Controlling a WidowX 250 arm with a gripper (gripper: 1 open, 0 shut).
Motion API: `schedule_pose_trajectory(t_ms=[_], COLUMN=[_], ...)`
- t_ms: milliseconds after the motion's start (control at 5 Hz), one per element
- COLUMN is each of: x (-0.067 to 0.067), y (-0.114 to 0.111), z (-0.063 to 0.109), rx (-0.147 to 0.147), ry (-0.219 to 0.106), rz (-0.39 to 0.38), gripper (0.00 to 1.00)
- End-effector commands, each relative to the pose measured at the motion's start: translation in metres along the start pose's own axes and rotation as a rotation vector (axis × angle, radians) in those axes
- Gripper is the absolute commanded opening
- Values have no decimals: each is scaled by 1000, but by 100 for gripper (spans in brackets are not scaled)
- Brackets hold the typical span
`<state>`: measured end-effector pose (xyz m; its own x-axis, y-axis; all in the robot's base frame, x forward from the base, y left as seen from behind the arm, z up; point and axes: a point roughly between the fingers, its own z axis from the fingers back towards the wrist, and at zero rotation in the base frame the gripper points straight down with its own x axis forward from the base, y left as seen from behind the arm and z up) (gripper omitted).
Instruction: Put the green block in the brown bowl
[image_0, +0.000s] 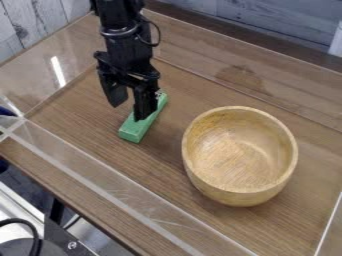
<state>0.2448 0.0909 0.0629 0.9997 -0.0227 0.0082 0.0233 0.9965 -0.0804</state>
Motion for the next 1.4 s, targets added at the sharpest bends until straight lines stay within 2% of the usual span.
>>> schedule_pose_trajectory(t_ms=[0, 400, 1000, 1200], x=[6, 8, 9, 11], y=[1, -1, -5, -3], z=[7, 0, 16, 7], rx=[23, 29, 18, 19], ry=[-42, -34, -54, -41], rz=[-6, -11, -10, -9], gripper=[100, 100, 100, 100])
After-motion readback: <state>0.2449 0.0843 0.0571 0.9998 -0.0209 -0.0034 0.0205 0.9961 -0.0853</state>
